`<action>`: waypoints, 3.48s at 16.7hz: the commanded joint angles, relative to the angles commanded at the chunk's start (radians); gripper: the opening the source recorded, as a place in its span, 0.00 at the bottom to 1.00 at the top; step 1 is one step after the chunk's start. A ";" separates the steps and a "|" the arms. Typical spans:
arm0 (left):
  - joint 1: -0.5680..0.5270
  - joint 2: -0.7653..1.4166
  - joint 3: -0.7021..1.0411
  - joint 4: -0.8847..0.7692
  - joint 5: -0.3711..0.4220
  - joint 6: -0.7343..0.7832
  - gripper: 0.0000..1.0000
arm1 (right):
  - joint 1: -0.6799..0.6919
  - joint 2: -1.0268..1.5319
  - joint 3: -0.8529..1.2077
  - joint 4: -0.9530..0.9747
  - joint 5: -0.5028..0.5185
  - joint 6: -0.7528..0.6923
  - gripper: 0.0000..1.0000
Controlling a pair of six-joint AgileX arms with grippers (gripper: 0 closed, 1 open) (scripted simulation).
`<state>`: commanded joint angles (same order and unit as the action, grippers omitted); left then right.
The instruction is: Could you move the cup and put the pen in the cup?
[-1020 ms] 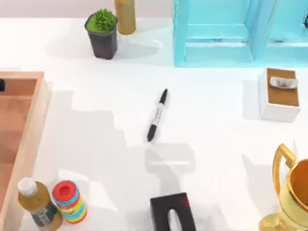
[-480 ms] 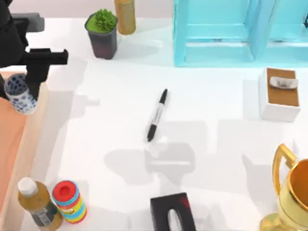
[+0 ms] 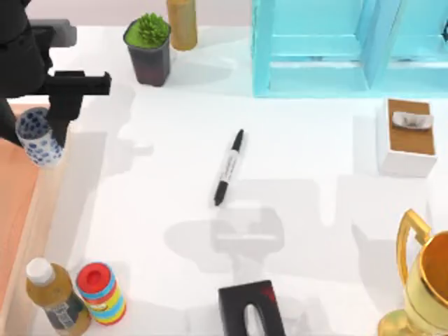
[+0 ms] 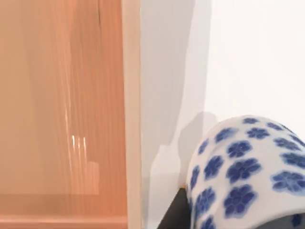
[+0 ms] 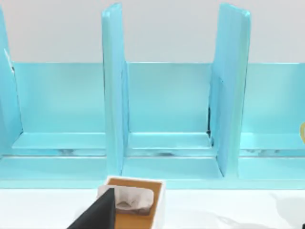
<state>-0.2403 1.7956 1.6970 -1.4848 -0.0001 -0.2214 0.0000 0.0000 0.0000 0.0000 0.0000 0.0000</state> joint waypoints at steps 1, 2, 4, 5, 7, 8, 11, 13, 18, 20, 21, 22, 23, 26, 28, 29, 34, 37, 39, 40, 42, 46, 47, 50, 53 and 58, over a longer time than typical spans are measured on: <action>-0.008 0.024 0.016 0.007 0.000 -0.008 0.00 | 0.000 0.000 0.000 0.000 0.000 0.000 1.00; -0.019 0.059 0.037 0.019 0.001 -0.019 0.00 | 0.000 0.000 0.000 0.000 0.000 0.000 1.00; -0.047 0.150 0.093 0.051 0.000 -0.047 0.00 | 0.000 0.000 0.000 0.000 0.000 0.000 1.00; -0.063 0.201 0.124 0.070 -0.001 -0.061 0.00 | 0.000 0.000 0.000 0.000 0.000 0.000 1.00; -0.096 0.300 0.185 0.110 -0.002 -0.090 0.00 | 0.000 0.000 0.000 0.000 0.000 0.000 1.00; -0.110 0.342 0.210 0.128 -0.002 -0.102 0.00 | 0.000 0.000 0.000 0.000 0.000 0.000 1.00; -0.136 0.410 0.255 0.161 -0.002 -0.126 0.00 | 0.000 0.000 0.000 0.000 0.000 0.000 1.00; -0.137 0.412 0.257 0.162 -0.002 -0.127 0.00 | 0.000 0.000 0.000 0.000 0.000 0.000 1.00; -0.129 0.417 0.218 0.197 -0.001 -0.128 0.00 | 0.000 0.000 0.000 0.000 0.000 0.000 1.00; -0.130 0.421 0.174 0.253 -0.002 -0.127 0.00 | 0.000 0.000 0.000 0.000 0.000 0.000 1.00; -0.132 0.424 0.151 0.282 -0.003 -0.126 0.00 | 0.000 0.000 0.000 0.000 0.000 0.000 1.00; -0.134 0.427 0.130 0.306 -0.003 -0.125 0.00 | 0.000 0.000 0.000 0.000 0.000 0.000 1.00; -0.135 0.430 0.115 0.323 -0.002 -0.124 0.00 | 0.000 0.000 0.000 0.000 0.000 0.000 1.00; -0.135 0.431 0.109 0.329 -0.002 -0.124 0.00 | 0.000 0.000 0.000 0.000 0.000 0.000 1.00; -0.135 0.431 0.109 0.329 -0.002 -0.124 0.08 | 0.000 0.000 0.000 0.000 0.000 0.000 1.00; -0.135 0.431 0.109 0.329 -0.002 -0.124 0.15 | 0.000 0.000 0.000 0.000 0.000 0.000 1.00; -0.135 0.431 0.109 0.329 -0.002 -0.124 0.53 | 0.000 0.000 0.000 0.000 0.000 0.000 1.00; -0.135 0.431 0.109 0.329 -0.002 -0.124 0.75 | 0.000 0.000 0.000 0.000 0.000 0.000 1.00; -0.135 0.431 0.109 0.329 -0.002 -0.124 0.90 | 0.000 0.000 0.000 0.000 0.000 0.000 1.00; -0.135 0.431 0.109 0.329 -0.002 -0.124 0.98 | 0.000 0.000 0.000 0.000 0.000 0.000 1.00; -0.135 0.431 0.109 0.329 -0.002 -0.124 1.00 | 0.000 0.000 0.000 0.000 0.000 0.000 1.00; -0.135 0.431 0.109 0.329 -0.002 -0.124 1.00 | 0.000 0.000 0.000 0.000 0.000 0.000 1.00; -0.135 0.431 0.109 0.329 -0.002 -0.124 1.00 | 0.000 0.000 0.000 0.000 0.000 0.000 1.00; -0.133 0.432 0.111 0.326 -0.002 -0.124 1.00 | 0.000 0.000 0.000 0.000 0.000 0.000 1.00; -0.135 0.459 0.179 0.263 -0.001 -0.127 1.00 | 0.000 0.000 0.000 0.000 0.000 0.000 1.00; -0.138 0.538 0.502 0.003 0.000 -0.131 1.00 | 0.000 0.000 0.000 0.000 0.000 0.000 1.00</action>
<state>-0.3779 2.3339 2.1992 -1.4813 0.0001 -0.3523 0.0000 0.0000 0.0000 0.0000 0.0000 0.0000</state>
